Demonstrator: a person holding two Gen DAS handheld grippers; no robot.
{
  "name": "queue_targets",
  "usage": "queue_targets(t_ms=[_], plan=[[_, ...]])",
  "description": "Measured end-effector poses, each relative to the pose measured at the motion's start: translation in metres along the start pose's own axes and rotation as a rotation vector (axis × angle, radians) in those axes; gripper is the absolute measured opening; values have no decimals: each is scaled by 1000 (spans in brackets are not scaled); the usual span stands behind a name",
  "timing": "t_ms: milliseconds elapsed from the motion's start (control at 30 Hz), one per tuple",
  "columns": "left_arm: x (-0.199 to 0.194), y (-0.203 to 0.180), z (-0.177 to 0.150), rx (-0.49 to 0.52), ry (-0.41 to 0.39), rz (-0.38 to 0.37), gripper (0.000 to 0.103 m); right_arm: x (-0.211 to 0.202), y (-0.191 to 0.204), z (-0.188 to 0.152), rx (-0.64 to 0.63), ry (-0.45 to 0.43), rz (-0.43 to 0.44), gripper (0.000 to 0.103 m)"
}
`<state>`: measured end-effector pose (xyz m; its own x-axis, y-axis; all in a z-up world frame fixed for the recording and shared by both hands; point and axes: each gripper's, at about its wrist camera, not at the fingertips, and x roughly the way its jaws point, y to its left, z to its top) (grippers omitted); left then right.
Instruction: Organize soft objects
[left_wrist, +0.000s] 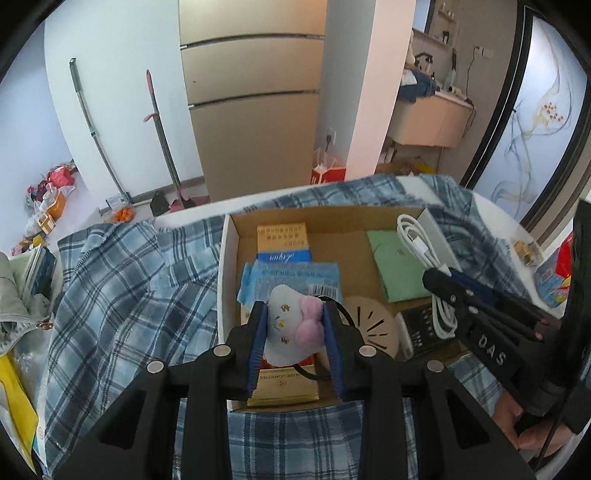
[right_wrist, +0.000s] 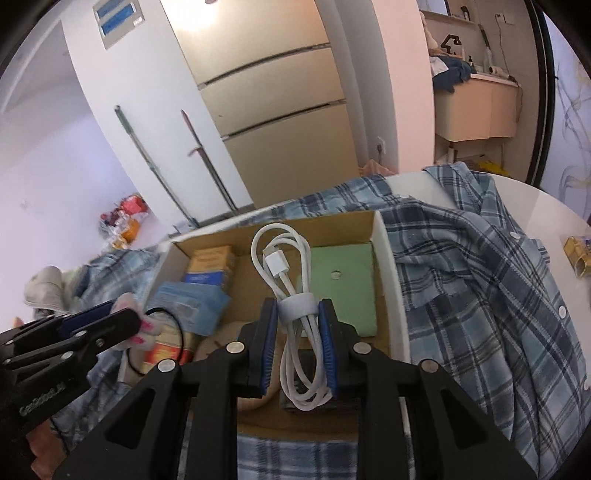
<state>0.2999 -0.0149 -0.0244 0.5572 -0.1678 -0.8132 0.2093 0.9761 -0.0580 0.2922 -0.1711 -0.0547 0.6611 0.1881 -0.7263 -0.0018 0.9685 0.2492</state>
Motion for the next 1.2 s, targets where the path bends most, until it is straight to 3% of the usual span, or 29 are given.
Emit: queue_targets(t_ms=[167, 300, 367, 433, 500, 567, 633, 667, 700, 1033, 1200], plan=[[9, -2, -4, 17, 23, 3, 31, 13, -3, -3, 11, 51, -2, 22], [13, -2, -3, 2, 36, -59, 32, 14, 0, -6, 0, 60, -11, 22], [15, -2, -4, -2, 43, -66, 38, 13, 3, -7, -20, 56, -23, 22], [15, -2, -4, -2, 38, -38, 70, 11, 4, -8, -26, 52, -25, 22], [10, -1, -3, -11, 4, -28, 82, 11, 4, -6, -37, 52, -31, 22], [5, 0, -2, -13, -6, -49, 83, 8, 5, -5, -52, 37, -45, 24], [2, -1, -2, -7, -17, -45, 83, 4, 5, -4, -59, 13, -55, 34], [0, -1, -1, -1, -23, -29, 83, 1, 5, -4, -60, 1, -53, 49], [-1, -2, -2, 2, -24, -22, 83, -1, 5, -4, -62, -14, -48, 55], [-14, -1, -1, 8, -58, -38, 83, -16, 15, -1, -125, -88, -85, 55], [-42, -6, 1, 26, -133, -25, 83, -36, 17, 6, -129, -148, -93, 58]])
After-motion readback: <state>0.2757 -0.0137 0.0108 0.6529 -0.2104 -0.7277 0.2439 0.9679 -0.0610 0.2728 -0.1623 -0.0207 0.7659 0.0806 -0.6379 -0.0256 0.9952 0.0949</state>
